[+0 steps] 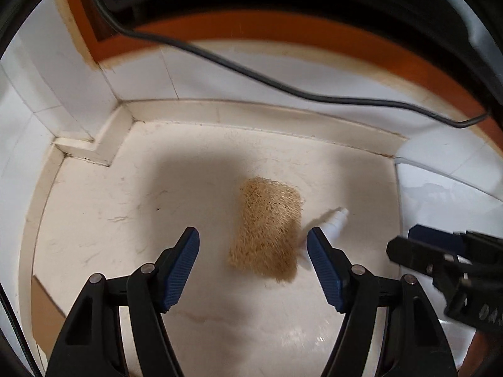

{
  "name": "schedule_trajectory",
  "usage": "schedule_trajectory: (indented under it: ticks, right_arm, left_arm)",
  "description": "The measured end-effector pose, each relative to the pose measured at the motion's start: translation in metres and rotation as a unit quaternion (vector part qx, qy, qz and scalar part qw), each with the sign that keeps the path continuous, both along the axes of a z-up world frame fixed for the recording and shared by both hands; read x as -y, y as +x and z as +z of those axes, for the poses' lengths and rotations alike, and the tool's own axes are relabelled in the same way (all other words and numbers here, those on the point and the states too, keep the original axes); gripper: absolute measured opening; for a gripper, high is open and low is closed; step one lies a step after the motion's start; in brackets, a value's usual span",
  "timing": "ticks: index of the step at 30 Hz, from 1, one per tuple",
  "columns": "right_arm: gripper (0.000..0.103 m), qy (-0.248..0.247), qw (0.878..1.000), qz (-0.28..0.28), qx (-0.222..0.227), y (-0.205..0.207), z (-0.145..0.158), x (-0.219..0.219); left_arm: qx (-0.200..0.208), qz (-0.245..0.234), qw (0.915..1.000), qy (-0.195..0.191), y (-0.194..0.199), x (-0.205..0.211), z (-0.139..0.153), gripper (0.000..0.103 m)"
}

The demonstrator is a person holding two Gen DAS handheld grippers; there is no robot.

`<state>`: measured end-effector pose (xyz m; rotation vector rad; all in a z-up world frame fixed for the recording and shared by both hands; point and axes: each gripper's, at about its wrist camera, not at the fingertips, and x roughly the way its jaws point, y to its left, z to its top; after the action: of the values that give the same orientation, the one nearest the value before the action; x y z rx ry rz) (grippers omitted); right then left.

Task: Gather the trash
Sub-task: 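Grasp the loofah sponge with the left tool while the right tool grasps the white dropper bottle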

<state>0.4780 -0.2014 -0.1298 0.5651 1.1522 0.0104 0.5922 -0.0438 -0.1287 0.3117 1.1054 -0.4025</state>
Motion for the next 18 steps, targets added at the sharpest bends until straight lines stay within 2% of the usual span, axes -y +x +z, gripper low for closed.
schedule_trajectory:
  ticks: [4,9,11,15,18]
  right_arm:
    - [0.043,0.014,1.000,-0.008,0.002,0.010,-0.009,-0.008]
    - [0.043,0.018,1.000,-0.009,-0.005,0.022,-0.016,-0.018]
    - [0.043,0.020,1.000,-0.011,-0.012,0.027,-0.021,-0.021]
    - [0.043,0.014,1.000,-0.017,-0.019,0.032,-0.024,-0.026]
    - [0.043,-0.012,1.000,0.006,0.004,0.035,-0.015,-0.029]
  left_arm:
    - [-0.022,0.000,0.9997,-0.007,0.013,0.001,-0.023,0.061]
    - [-0.020,0.010,0.9988,-0.043,0.015,-0.014,-0.029,0.037]
    - [-0.013,0.012,0.9989,-0.043,0.011,-0.020,-0.026,0.029]
    - [-0.015,0.033,0.9983,-0.047,0.006,-0.043,-0.023,0.026]
    - [-0.027,0.050,0.9968,-0.057,0.003,-0.064,-0.022,0.026]
